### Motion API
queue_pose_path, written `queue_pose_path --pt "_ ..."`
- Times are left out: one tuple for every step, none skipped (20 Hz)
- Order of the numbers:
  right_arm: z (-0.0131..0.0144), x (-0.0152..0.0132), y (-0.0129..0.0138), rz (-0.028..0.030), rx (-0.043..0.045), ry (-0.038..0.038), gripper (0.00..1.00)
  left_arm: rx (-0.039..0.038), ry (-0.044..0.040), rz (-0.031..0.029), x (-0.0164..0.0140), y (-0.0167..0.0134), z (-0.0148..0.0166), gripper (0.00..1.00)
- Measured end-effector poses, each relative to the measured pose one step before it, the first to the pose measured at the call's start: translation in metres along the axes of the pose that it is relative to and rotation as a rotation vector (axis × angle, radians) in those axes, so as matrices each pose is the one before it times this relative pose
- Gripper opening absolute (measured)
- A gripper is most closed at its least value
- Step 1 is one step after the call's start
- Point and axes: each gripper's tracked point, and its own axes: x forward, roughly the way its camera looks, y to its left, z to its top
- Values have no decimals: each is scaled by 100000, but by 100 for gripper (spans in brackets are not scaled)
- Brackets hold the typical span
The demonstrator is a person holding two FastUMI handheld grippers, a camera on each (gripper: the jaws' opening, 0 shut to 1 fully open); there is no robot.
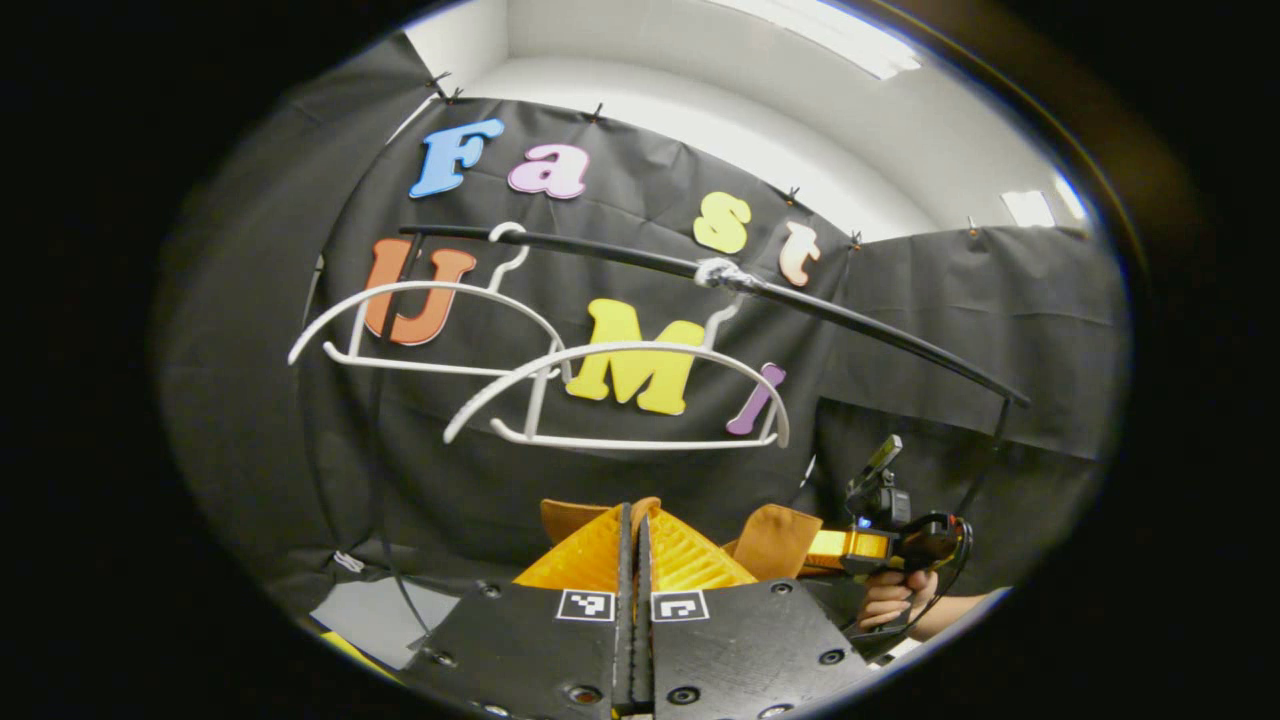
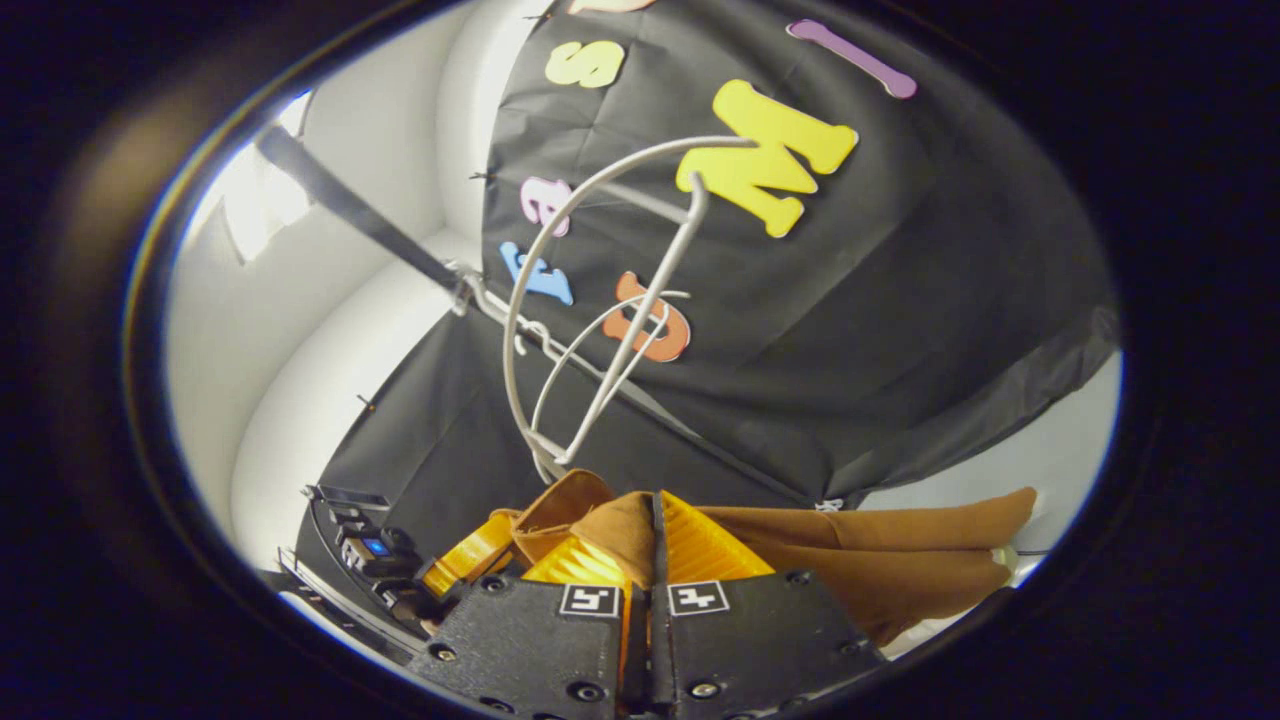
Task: Grasp the clothes on the hanger with both hands and then place them into the laundry hamper below.
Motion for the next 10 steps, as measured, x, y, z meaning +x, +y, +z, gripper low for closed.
queue_pose_path --pt "-806 -10 1169 1275 -343 1341 5 -220 6 -1550 58 -1034 -48 5" --pt "-506 219 1073 2476 -1197 1965 5 -522 356 -2105 38 -1245 -51 5" --pt "-277 46 1272 1906 -1337 1405 5 346 -996 -1563 -12 -1148 377 5" --pt "-152 -32 897 2076 -1391 589 5 531 -1037 -1860 19 -1044 426 0" --pt "-268 -131 867 1127 -812 -66 5 447 -919 -1411 264 -744 370 5" --pt "-13 -200 450 1147 -1254 -152 5 901 -531 -957 160 -515 204 0" --pt "-149 -39 77 13 318 -21 5 202 -54 -358 51 -331 110 0" --pt "-149 -108 -150 678 1198 594 5 -552 342 -703 134 -242 -33 0" --pt "-461 276 -235 -546 -218 548 5 628 373 56 143 142 -134 0" --pt "-399 98 -1133 -2421 692 469 5 -222 2157 1224 151 541 -755 5"
